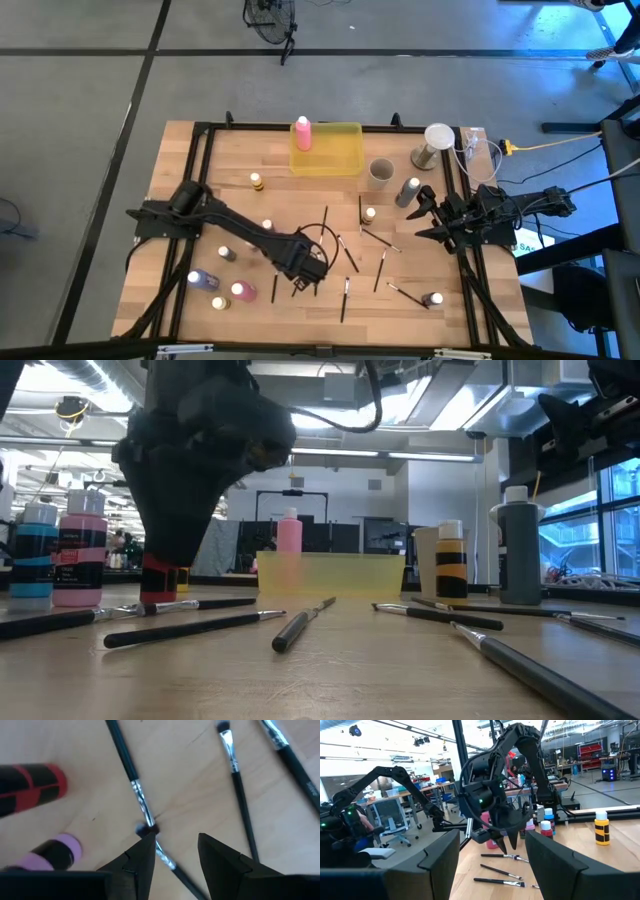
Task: Pick & Place Paint Supplies
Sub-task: Put the silver paint brush into the white cup
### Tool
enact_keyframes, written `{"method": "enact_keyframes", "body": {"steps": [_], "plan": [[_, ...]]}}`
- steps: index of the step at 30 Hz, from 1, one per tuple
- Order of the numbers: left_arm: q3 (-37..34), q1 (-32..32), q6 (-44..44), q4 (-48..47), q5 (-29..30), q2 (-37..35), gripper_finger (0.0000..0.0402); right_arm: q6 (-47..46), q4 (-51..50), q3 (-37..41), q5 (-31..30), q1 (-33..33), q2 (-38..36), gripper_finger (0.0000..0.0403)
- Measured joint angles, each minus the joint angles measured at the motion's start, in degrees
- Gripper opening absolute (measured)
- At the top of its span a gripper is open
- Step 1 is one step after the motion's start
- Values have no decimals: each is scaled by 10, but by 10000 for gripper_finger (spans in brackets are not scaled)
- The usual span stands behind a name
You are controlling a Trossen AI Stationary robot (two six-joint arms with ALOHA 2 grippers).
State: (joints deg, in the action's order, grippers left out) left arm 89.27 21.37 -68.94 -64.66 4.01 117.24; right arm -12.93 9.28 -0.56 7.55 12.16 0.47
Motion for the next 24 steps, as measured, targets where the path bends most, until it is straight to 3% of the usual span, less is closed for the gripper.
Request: {"method": "enact_keyframes", "body": {"steps": [24], "plan": [[-28, -12, 39, -28, 0, 12, 143, -1, 0, 0, 2, 0, 0, 229]]}}
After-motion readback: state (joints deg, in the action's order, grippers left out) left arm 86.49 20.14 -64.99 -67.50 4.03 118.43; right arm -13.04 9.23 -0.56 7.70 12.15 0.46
